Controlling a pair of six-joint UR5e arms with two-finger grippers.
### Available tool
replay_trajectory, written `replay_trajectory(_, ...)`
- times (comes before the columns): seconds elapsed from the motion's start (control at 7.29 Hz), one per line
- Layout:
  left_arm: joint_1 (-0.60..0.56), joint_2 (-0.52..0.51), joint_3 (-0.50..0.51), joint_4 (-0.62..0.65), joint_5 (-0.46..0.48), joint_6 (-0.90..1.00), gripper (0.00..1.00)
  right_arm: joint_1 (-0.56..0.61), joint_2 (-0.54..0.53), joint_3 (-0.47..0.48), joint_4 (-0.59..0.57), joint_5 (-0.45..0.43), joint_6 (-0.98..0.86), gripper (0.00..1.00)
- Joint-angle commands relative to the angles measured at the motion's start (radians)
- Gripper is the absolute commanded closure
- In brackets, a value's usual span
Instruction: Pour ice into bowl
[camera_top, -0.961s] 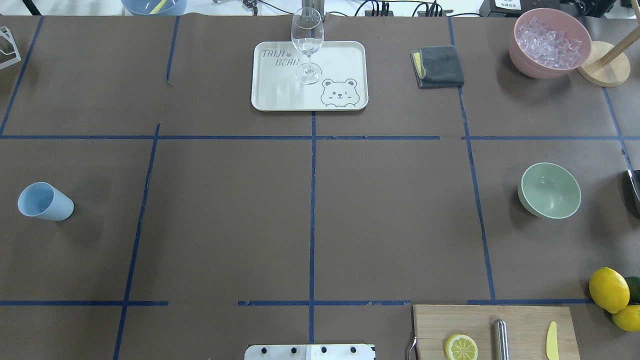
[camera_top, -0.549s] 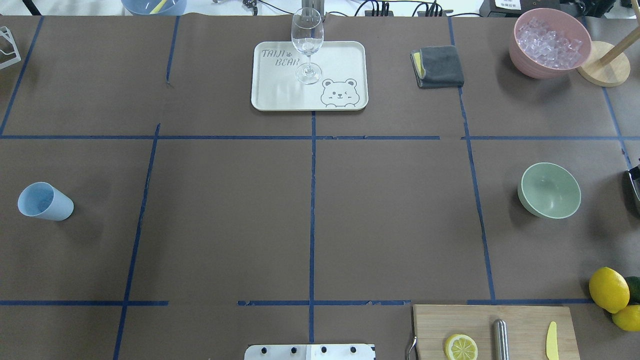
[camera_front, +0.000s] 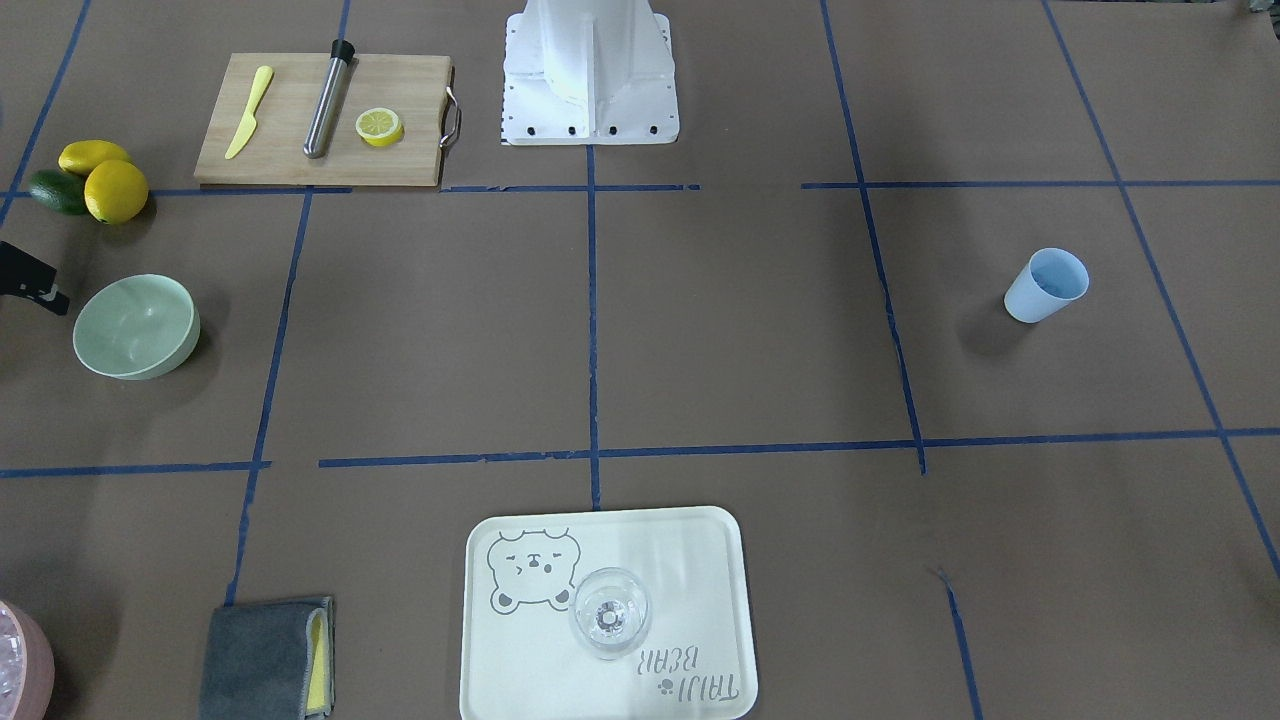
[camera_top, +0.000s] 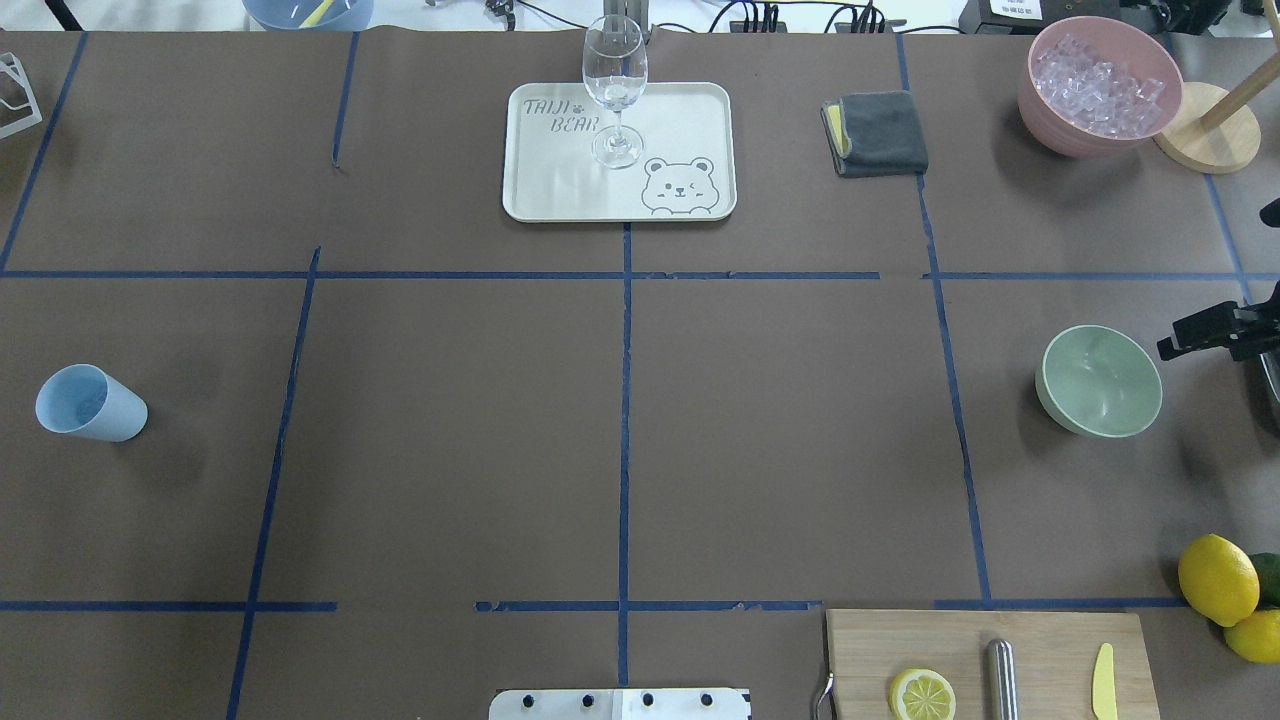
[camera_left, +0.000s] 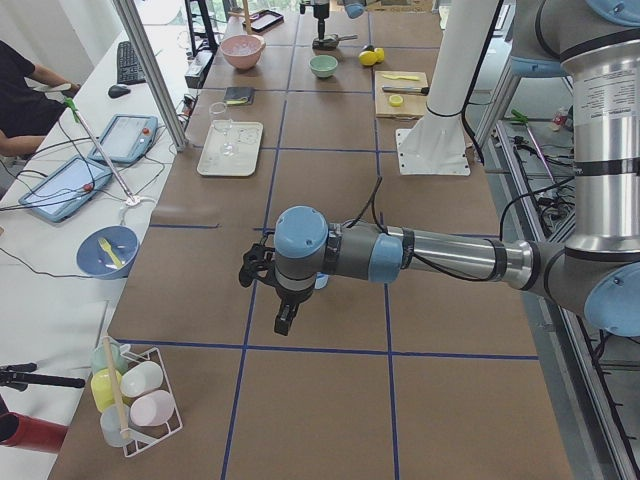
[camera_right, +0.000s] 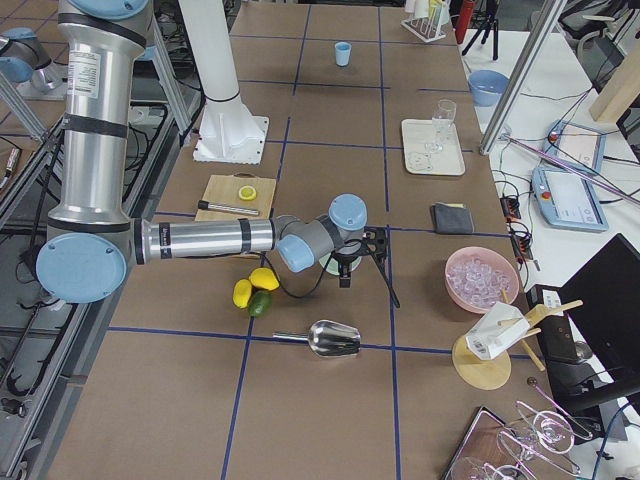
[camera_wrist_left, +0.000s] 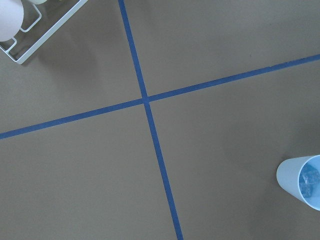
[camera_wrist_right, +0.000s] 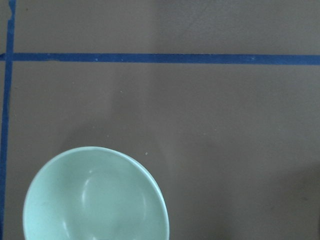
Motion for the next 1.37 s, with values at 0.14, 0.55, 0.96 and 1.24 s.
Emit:
replay_trajectory(0.14,-0.001,0.001,0.000,0.000,0.000,-0.001,0.00,-0.095,0.002,-0.043,0.061,-0.074,0.073,0.00)
replay_trajectory(0.55,-0.004,0.002,-0.005,-0.002,0.000,0.000,0.00,-0.131,0.012,-0.057,0.065,-0.093,0.073,0.19)
replay_trajectory(0.96,-0.004,0.002,-0.005,0.000,0.000,0.002,0.00,-0.129,0.005,-0.061,0.067,-0.093,0.073,0.94)
replay_trajectory(1.24,-0.003,0.002,-0.005,-0.002,0.000,0.002,0.00,-0.128,-0.003,-0.057,0.085,-0.093,0.074,1.00)
